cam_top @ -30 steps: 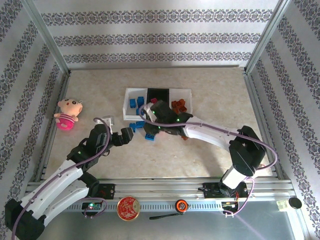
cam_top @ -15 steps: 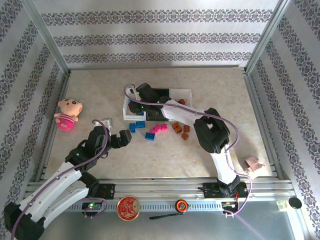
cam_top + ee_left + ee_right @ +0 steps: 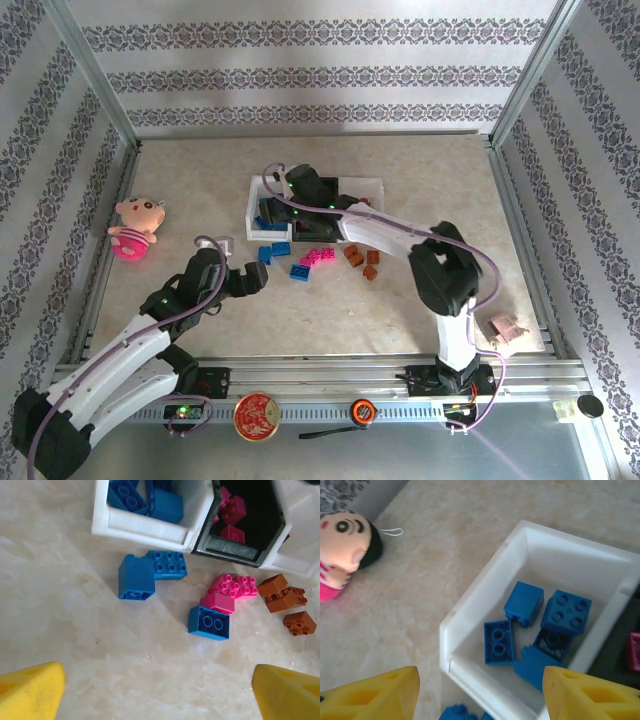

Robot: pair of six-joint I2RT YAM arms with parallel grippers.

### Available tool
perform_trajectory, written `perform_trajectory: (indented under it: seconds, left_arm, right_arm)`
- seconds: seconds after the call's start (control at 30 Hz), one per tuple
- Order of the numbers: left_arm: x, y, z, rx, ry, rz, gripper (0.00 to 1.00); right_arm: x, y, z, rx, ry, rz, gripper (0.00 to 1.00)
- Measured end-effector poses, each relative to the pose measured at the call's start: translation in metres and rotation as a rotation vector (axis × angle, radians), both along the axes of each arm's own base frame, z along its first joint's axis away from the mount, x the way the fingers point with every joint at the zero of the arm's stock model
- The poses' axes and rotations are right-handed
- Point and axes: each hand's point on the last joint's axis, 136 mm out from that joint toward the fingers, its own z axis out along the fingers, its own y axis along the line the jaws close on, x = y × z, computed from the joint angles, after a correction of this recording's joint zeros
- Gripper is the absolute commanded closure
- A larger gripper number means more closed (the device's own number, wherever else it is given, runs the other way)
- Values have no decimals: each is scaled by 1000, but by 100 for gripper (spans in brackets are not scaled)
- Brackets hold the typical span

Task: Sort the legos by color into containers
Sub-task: Place the lego in the container, then pick up the lego from the center of the table.

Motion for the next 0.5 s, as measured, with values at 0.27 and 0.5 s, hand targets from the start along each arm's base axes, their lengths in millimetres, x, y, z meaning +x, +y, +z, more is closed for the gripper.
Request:
perform_trajectory:
  seconds: [0.27,0.5]
  left_arm:
    - [26,-17,-41,115,129,-48,25]
    - [58,-27,-65,231,142,-72,29]
  right_arm:
    - [-56,-52,5,46,0,-18,33]
    - [-94,-89,-17,38,48,-43,33]
